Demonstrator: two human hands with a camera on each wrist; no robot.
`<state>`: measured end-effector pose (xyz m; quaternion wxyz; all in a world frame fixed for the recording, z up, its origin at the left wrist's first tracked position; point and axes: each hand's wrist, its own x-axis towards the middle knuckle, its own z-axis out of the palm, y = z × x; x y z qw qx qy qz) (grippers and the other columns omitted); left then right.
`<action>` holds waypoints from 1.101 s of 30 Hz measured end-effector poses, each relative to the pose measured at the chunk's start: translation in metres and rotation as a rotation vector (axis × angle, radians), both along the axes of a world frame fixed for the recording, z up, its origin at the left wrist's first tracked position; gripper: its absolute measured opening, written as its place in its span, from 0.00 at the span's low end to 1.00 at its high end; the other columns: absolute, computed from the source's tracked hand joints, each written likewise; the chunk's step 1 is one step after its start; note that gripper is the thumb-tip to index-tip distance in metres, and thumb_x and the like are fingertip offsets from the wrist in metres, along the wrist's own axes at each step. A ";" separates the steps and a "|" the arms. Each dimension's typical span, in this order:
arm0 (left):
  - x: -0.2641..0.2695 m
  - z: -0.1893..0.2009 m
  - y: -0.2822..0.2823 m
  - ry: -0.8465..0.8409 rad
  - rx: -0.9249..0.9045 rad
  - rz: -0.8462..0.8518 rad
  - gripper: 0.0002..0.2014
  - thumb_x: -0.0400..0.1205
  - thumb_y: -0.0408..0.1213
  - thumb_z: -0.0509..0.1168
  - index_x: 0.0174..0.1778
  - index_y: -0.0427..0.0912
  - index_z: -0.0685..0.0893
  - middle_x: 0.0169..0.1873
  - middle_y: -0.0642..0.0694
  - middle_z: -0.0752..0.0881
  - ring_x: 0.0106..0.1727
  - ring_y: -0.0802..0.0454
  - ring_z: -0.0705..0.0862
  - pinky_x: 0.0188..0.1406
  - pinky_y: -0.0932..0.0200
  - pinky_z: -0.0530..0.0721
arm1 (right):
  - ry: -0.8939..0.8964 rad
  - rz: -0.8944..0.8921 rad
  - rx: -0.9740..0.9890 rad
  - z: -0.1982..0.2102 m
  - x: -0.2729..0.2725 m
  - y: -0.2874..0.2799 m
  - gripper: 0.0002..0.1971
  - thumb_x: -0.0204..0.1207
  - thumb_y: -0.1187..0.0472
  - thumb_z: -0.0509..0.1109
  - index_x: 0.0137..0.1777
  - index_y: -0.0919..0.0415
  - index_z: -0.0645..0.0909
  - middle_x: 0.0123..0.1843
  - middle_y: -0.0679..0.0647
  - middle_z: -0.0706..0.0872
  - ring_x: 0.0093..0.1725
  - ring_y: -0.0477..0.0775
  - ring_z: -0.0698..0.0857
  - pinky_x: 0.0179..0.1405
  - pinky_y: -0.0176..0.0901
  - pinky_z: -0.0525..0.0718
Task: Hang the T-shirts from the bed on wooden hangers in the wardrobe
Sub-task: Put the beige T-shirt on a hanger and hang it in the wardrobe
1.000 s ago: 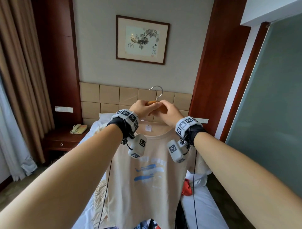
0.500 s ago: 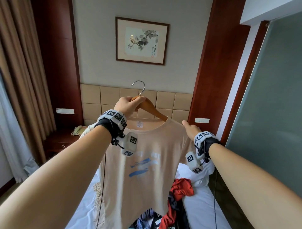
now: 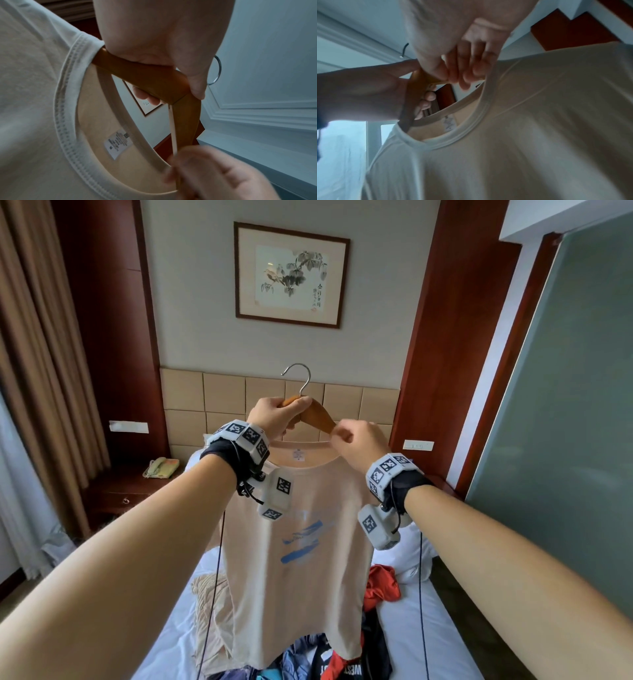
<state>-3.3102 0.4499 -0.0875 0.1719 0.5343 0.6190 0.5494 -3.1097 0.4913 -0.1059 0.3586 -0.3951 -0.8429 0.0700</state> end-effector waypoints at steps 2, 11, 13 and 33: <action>0.001 -0.001 0.000 0.001 0.003 0.002 0.27 0.76 0.64 0.69 0.48 0.39 0.88 0.35 0.47 0.89 0.35 0.52 0.85 0.44 0.52 0.88 | -0.239 0.022 -0.076 0.002 -0.011 -0.003 0.07 0.72 0.53 0.68 0.35 0.43 0.85 0.40 0.49 0.88 0.42 0.56 0.86 0.43 0.45 0.85; 0.010 -0.003 -0.006 0.019 0.028 -0.057 0.21 0.83 0.55 0.66 0.50 0.37 0.86 0.32 0.49 0.86 0.25 0.60 0.81 0.26 0.68 0.79 | -0.360 0.134 -0.205 -0.012 -0.030 -0.007 0.05 0.76 0.59 0.71 0.40 0.53 0.88 0.26 0.49 0.87 0.32 0.47 0.86 0.44 0.41 0.86; 0.008 -0.005 -0.005 0.024 0.029 -0.052 0.22 0.83 0.55 0.66 0.50 0.36 0.87 0.32 0.48 0.86 0.26 0.58 0.80 0.27 0.66 0.79 | -0.228 0.146 -0.152 -0.009 -0.030 -0.009 0.07 0.77 0.59 0.68 0.40 0.51 0.86 0.27 0.50 0.87 0.33 0.50 0.88 0.46 0.45 0.87; 0.035 0.006 0.003 0.055 0.007 -0.096 0.24 0.84 0.58 0.64 0.48 0.36 0.86 0.33 0.46 0.87 0.28 0.53 0.81 0.32 0.61 0.82 | 0.181 -0.167 0.288 -0.014 0.030 0.006 0.09 0.81 0.53 0.65 0.54 0.56 0.83 0.56 0.51 0.84 0.56 0.58 0.80 0.53 0.46 0.72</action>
